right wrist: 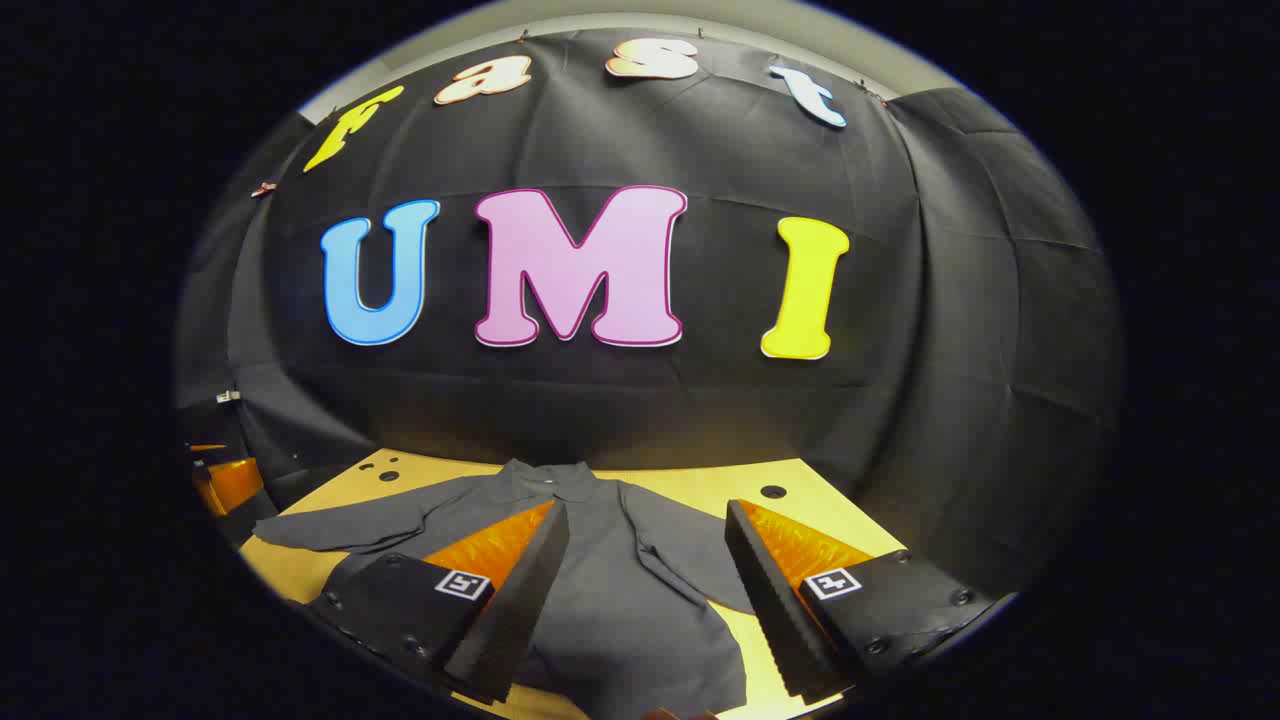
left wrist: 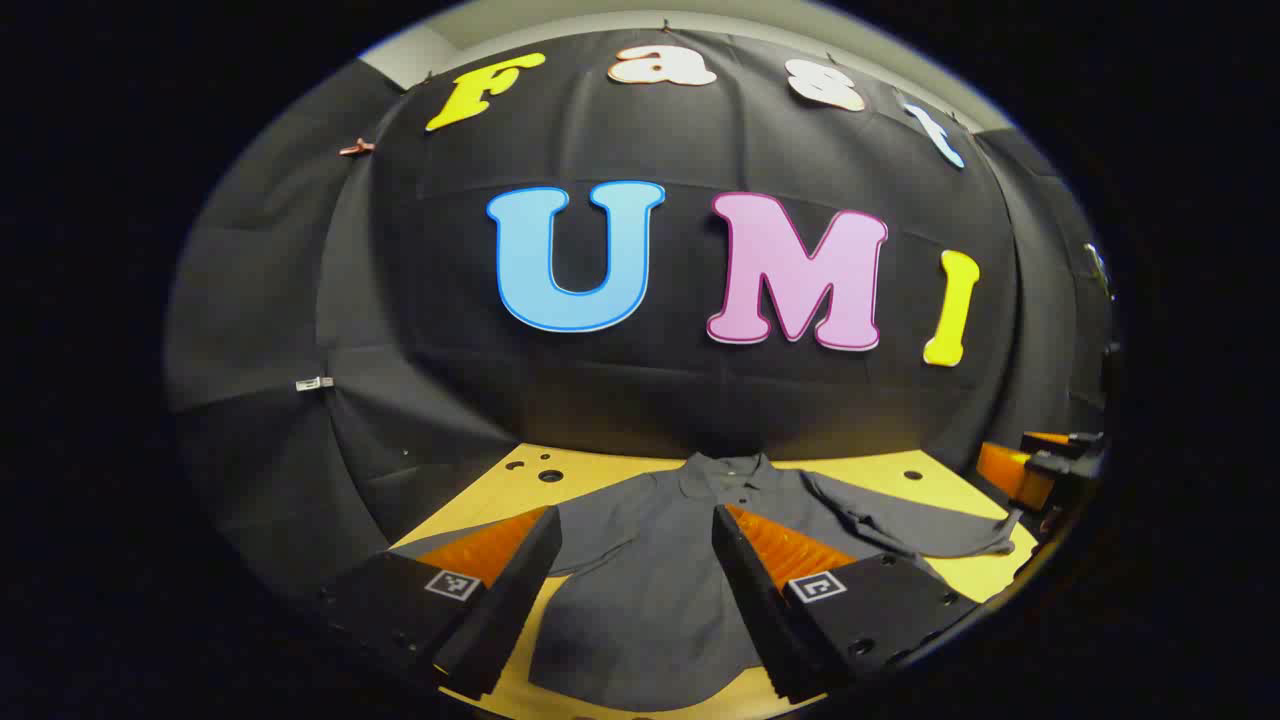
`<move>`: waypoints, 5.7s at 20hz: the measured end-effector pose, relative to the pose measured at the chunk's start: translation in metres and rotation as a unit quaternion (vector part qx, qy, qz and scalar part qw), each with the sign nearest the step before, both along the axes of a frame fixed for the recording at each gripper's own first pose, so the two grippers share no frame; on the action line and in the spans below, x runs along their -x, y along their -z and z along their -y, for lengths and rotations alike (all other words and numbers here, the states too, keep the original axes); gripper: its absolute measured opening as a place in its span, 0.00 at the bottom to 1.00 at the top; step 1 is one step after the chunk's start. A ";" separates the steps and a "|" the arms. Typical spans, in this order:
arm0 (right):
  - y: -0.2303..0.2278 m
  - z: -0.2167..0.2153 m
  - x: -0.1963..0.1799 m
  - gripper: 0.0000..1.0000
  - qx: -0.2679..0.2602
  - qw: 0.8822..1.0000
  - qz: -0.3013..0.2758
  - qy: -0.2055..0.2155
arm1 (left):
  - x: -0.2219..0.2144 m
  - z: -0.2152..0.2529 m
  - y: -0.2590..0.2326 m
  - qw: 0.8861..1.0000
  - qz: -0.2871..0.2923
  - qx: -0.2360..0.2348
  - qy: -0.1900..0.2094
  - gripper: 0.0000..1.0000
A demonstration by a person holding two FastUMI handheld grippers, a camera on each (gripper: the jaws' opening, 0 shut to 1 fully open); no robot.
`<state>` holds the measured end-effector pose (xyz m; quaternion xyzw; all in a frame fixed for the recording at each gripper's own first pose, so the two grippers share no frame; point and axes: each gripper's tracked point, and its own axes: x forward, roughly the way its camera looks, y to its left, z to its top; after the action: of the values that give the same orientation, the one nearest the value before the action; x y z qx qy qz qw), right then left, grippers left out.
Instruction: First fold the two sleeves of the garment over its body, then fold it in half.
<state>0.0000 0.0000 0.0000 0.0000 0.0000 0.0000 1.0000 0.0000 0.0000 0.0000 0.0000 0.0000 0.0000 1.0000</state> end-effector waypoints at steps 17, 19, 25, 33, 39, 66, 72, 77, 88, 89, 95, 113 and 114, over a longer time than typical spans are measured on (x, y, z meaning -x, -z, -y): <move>0.018 0.019 -0.034 0.98 -0.003 1.000 -0.022 -0.015 | -0.009 0.018 0.006 1.000 0.002 -0.012 -0.004 0.95; 0.019 0.025 -0.038 0.98 0.000 1.000 -0.023 -0.013 | -0.009 0.023 0.007 1.000 0.001 -0.021 -0.002 0.96; 0.033 0.052 -0.048 0.98 0.004 0.999 -0.039 0.003 | -0.004 0.034 0.012 1.000 -0.001 -0.022 -0.001 0.96; 0.061 0.141 -0.077 0.98 0.035 0.993 -0.085 0.078 | -0.002 0.049 0.031 0.999 -0.028 -0.040 0.010 0.96; 0.113 0.244 -0.081 0.98 -0.036 0.967 -0.150 0.201 | -0.008 0.058 0.033 0.997 -0.045 -0.055 0.019 0.95; 0.244 0.326 -0.085 0.66 -0.153 0.889 -0.343 0.263 | -0.007 0.089 0.073 0.991 -0.106 -0.071 0.045 0.98; 0.244 0.308 -0.096 0.10 -0.150 0.892 -0.358 0.233 | -0.001 0.086 0.070 0.993 -0.095 -0.053 0.032 0.98; 0.236 0.308 -0.096 0.07 -0.162 0.888 -0.370 0.220 | 0.010 0.068 0.076 0.994 -0.101 -0.037 0.009 0.98; 0.092 0.255 -0.137 0.06 -0.096 0.946 -0.277 0.137 | 0.036 0.007 0.081 0.993 -0.105 0.003 -0.061 0.98; 0.076 0.244 -0.144 0.06 -0.094 0.950 -0.268 0.126 | 0.037 0.001 0.084 0.992 -0.107 0.001 -0.064 0.98; 0.018 0.160 -0.170 0.06 -0.066 0.963 -0.253 0.061 | 0.052 -0.037 0.087 0.990 -0.109 0.000 -0.090 0.98; 0.021 -0.212 -0.228 0.06 0.082 0.953 -0.263 -0.130 | 0.024 -0.167 0.108 0.982 -0.109 0.078 -0.134 0.99; 0.031 -0.231 -0.226 0.06 0.091 0.948 -0.270 -0.143 | 0.024 -0.174 0.112 0.981 -0.113 0.082 -0.138 0.97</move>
<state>0.2258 0.2312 -0.0309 -0.0905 0.2701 0.1428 0.9479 -0.0244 0.1743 -0.1120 -0.0820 0.1126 0.1383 0.9806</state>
